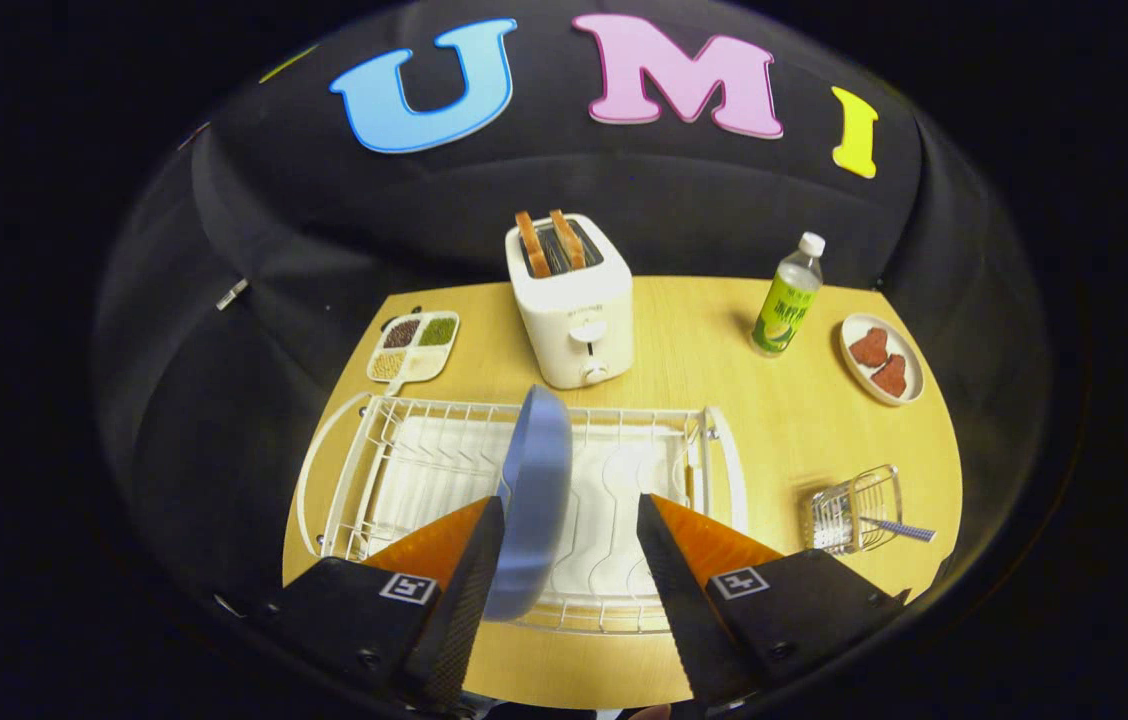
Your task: Take the plate from the dish rack, then take the spoon from the basket and place it into the plate.
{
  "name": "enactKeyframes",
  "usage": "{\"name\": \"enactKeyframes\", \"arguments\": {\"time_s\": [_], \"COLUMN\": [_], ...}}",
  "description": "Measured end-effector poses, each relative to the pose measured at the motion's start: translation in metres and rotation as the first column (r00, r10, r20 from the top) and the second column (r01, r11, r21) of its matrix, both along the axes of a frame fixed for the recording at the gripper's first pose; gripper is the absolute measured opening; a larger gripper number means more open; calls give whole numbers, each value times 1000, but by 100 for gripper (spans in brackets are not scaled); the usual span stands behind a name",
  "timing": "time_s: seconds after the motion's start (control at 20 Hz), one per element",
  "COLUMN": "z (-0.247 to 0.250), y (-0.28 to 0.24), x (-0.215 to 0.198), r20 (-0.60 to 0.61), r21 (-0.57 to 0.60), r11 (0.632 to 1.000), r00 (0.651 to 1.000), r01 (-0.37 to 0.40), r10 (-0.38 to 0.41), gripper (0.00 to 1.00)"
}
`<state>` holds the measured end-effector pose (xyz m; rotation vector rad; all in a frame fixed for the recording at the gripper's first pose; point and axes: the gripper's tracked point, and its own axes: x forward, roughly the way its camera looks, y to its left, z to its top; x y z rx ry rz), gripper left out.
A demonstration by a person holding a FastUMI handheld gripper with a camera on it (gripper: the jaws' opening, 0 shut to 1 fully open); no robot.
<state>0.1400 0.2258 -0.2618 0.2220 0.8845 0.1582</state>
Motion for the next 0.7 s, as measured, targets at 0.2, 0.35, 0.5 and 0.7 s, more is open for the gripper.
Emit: {"name": "enactKeyframes", "arguments": {"time_s": [0.2,0.35,0.5,0.7], "z": [-42,-48,-51,-52], "y": [23,28,24,23], "x": [4,2,-3,-4], "r20": [-81,-89,-106,-99], "r21": [-19,-59,-79,-89], "r11": [1000,996,990,982], "r00": [997,994,988,982], "r01": [-18,-73,-120,-169], "r10": [16,67,112,160], "gripper": [67,46,44,44]}}
